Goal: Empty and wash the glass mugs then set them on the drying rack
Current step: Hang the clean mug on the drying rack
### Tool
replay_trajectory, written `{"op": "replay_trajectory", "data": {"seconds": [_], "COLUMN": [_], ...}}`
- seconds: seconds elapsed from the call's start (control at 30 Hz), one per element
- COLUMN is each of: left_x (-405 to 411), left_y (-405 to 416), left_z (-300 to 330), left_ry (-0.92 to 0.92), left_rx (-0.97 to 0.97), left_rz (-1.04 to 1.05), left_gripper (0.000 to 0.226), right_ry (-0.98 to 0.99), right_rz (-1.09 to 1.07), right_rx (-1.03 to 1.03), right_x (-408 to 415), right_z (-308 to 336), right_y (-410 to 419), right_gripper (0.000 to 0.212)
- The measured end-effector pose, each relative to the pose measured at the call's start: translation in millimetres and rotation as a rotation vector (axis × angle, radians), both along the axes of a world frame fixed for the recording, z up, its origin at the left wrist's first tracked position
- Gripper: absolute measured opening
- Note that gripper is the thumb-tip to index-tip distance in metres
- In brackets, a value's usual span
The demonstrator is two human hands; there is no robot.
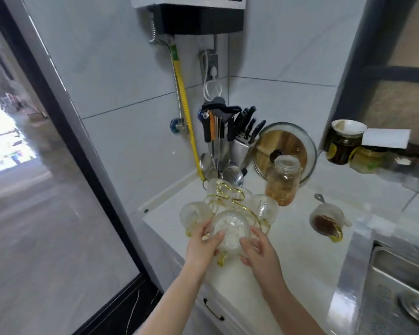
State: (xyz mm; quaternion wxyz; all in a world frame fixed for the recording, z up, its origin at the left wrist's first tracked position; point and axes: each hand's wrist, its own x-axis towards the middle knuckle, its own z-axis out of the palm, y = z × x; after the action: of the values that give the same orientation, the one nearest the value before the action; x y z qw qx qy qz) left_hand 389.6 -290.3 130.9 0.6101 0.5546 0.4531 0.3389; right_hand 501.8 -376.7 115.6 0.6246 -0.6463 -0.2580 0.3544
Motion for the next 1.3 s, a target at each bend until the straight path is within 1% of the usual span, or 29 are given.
{"op": "replay_trajectory", "data": {"seconds": [0.1, 0.27, 0.4, 0.57, 0.63, 0.87, 1.0, 1.07, 1.17, 1.3], "left_x": [-5.1, -0.3, 2.6, -1.6, -4.0, -2.5, -5.7, -5.6, -6.7, -6.9], "left_y": [17.3, 43.7, 63.7, 88.7, 99.7, 122.9, 130.5, 134.3, 138.4, 144.0], "left_z": [-6.1, -17.9, -21.3, -32.3, -37.2, -50.6, -57.2, -57.3, -55.8, -49.6], "left_ry": [-0.004, 0.044, 0.139, 0.231, 0.311, 0.532, 0.636, 0.643, 0.711, 0.786], "left_rx": [-0.034, -0.046, 0.010, 0.009, 0.034, 0.196, 0.321, 0.348, 0.431, 0.527], "left_rz": [0.076, 0.086, -0.003, -0.098, -0.148, -0.352, -0.460, -0.488, -0.531, -0.596], "left_gripper": [0.053, 0.048, 0.046, 0.047, 0.045, 0.045, 0.045, 0.043, 0.039, 0.041], "right_ry": [0.005, 0.038, 0.114, 0.167, 0.170, 0.220, 0.210, 0.203, 0.198, 0.135], "right_rz": [0.035, 0.043, 0.045, -0.023, -0.071, -0.256, -0.314, -0.335, -0.343, -0.288], "right_rx": [-0.017, -0.050, -0.075, -0.141, -0.168, -0.226, -0.254, -0.267, -0.297, -0.341], "right_x": [-3.9, 1.6, 3.1, -6.8, -13.5, -28.8, -34.8, -35.9, -39.1, -41.0], "right_z": [-2.8, -14.3, -24.4, -41.7, -48.5, -60.3, -61.8, -63.2, -63.7, -57.1], "right_y": [21.6, 52.1, 69.5, 87.8, 95.5, 113.0, 114.0, 115.2, 114.7, 111.3], "right_gripper": [0.040, 0.047, 0.046, 0.045, 0.045, 0.044, 0.040, 0.040, 0.043, 0.050]}}
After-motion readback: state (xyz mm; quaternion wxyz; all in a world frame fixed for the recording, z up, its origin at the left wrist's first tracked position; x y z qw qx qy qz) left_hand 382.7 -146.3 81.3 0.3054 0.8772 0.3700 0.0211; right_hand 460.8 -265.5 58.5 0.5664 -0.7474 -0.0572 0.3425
